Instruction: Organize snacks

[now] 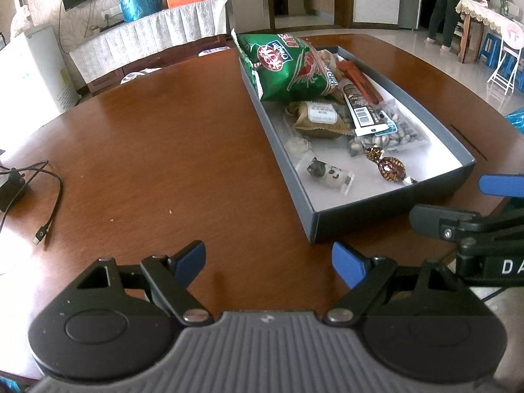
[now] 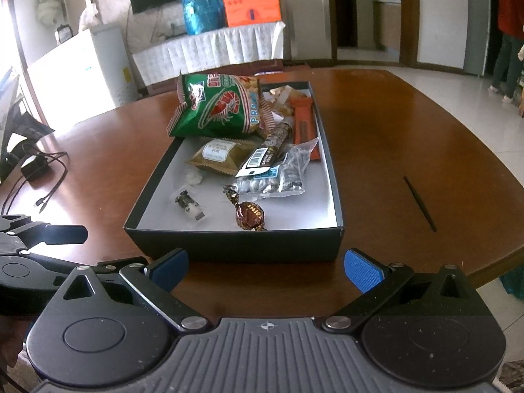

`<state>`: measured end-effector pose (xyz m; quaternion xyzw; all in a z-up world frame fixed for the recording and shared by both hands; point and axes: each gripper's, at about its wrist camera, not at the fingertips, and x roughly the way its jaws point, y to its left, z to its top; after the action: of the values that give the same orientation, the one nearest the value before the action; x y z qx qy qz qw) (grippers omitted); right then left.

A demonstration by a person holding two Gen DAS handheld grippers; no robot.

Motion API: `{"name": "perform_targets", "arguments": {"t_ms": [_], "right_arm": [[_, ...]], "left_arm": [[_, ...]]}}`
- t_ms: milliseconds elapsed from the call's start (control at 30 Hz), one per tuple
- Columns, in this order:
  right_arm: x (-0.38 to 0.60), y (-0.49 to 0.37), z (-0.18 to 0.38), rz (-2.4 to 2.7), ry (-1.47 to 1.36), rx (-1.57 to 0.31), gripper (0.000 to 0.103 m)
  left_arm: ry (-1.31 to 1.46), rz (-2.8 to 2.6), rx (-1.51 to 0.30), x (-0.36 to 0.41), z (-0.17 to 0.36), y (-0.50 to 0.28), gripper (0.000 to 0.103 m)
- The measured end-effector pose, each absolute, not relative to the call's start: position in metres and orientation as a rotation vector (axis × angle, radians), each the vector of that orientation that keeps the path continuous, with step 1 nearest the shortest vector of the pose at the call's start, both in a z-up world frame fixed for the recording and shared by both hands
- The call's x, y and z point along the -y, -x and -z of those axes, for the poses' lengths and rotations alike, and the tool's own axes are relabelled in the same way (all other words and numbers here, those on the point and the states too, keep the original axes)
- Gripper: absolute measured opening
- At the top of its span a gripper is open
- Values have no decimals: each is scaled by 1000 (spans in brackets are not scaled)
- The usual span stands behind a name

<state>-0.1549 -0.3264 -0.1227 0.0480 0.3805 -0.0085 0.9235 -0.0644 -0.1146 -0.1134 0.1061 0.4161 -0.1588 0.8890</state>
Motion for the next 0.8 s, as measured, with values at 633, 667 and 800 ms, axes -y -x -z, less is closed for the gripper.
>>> {"name": "perform_targets", "arguments": {"t_ms": [633, 667, 800], "right_arm": [[325, 154, 124, 18, -82, -788, 103], [325, 154, 124, 18, -82, -788, 103], [325, 154, 124, 18, -81, -788, 103]], "left_arm": [[-233, 324, -872, 116, 117, 63, 85], [-233, 325, -873, 116, 117, 63, 85], [-234, 324, -874, 116, 117, 63, 85]]}}
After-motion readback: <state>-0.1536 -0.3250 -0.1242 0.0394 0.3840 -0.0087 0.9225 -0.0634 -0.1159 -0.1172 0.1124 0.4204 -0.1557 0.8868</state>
